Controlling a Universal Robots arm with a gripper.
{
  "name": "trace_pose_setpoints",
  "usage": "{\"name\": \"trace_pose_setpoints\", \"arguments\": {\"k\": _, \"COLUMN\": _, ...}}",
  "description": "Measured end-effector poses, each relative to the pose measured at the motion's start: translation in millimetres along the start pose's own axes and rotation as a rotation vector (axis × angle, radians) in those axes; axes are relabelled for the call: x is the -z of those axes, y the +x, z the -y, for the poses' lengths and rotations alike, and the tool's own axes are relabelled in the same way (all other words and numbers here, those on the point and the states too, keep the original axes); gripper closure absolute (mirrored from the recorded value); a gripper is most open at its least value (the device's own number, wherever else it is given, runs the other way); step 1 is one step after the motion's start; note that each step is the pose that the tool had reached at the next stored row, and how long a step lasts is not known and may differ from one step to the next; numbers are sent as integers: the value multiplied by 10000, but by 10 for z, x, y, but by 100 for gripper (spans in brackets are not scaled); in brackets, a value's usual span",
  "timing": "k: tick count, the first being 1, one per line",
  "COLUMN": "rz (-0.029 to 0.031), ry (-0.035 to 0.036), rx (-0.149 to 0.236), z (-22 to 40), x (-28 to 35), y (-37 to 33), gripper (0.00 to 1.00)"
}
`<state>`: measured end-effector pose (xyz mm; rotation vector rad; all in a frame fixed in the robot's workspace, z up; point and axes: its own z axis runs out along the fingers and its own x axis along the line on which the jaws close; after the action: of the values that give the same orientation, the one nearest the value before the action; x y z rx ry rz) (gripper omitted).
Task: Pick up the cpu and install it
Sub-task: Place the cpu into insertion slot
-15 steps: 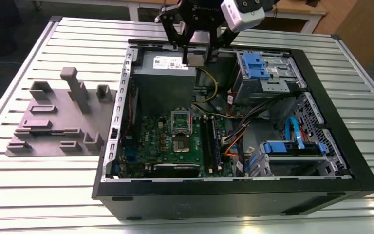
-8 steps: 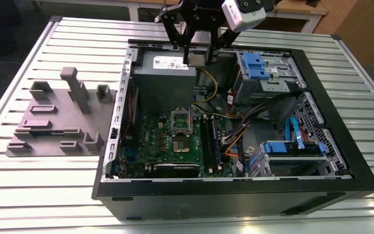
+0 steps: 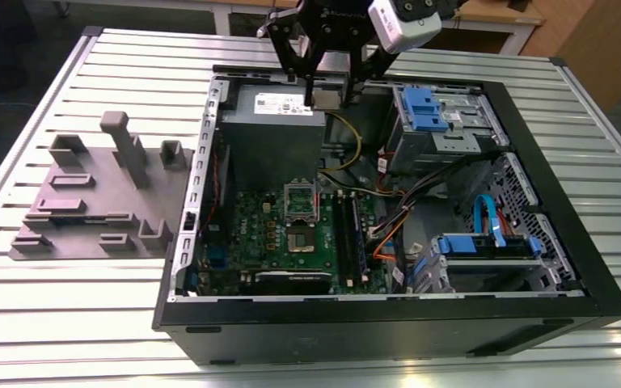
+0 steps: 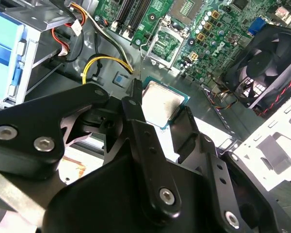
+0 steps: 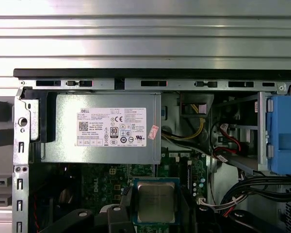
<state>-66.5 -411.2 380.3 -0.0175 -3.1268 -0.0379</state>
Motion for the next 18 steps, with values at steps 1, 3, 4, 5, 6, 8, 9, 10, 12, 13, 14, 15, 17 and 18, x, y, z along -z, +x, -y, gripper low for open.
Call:
{"name": "trace_pose_setpoints", "arguments": {"k": 1, "rz": 1, "ry": -1, "rx": -1, "z": 1, "x": -1, "y": 0, "gripper": 53}}
{"name": "trace_pose_setpoints", "arguments": {"k": 3, "rz": 1, "ry": -1, "rx": 1, "z": 20, "x": -4, "y": -1, "gripper": 53}}
{"name": "trace_pose_setpoints", "arguments": {"k": 4, "rz": 0, "ry": 0, "rx": 0, "z": 40, "x": -7, "y": -1, "gripper": 53}}
{"name": "trace_pose_setpoints", "arguments": {"k": 5, "rz": 0, "ry": 0, "rx": 0, "z": 61, "x": -10, "y": -1, "gripper": 53}}
{"name": "trace_pose_setpoints", "arguments": {"k": 6, "rz": -1, "ry": 1, "rx": 0, "z": 81, "x": -14, "y": -1, "gripper": 53}}
{"name": "trace_pose_setpoints", "arguments": {"k": 8, "rz": 0, "ry": 0, "rx": 0, "z": 111, "x": -23, "y": -2, "gripper": 53}}
{"name": "trace_pose_setpoints", "arguments": {"k": 9, "rz": 2, "ry": -2, "rx": 1, "z": 117, "x": -31, "y": -2, "gripper": 53}}
{"name": "trace_pose_setpoints", "arguments": {"k": 10, "rz": 1, "ry": -2, "rx": -1, "z": 119, "x": -39, "y": -2, "gripper": 53}}
{"name": "trace_pose_setpoints", "arguments": {"k": 12, "rz": 0, "ry": 0, "rx": -1, "z": 119, "x": -53, "y": -5, "gripper": 53}}
{"name": "trace_pose_setpoints", "arguments": {"k": 13, "rz": 1, "ry": -1, "rx": -1, "z": 120, "x": -61, "y": -5, "gripper": 53}}
{"name": "trace_pose_setpoints", "arguments": {"k": 14, "rz": 1, "ry": -1, "rx": 0, "z": 122, "x": -68, "y": -6, "gripper": 53}}
{"name": "trace_pose_setpoints", "arguments": {"k": 15, "rz": 0, "ry": 1, "rx": 5, "z": 128, "x": -74, "y": -6, "gripper": 53}}
{"name": "trace_pose_setpoints", "arguments": {"k": 17, "rz": 0, "ry": -1, "rx": 29, "z": 136, "x": -90, "y": -6, "gripper": 53}}
{"name": "trace_pose_setpoints", "arguments": {"k": 18, "rz": -1, "ry": 1, "rx": 48, "z": 143, "x": -96, "y": -7, "gripper": 53}}
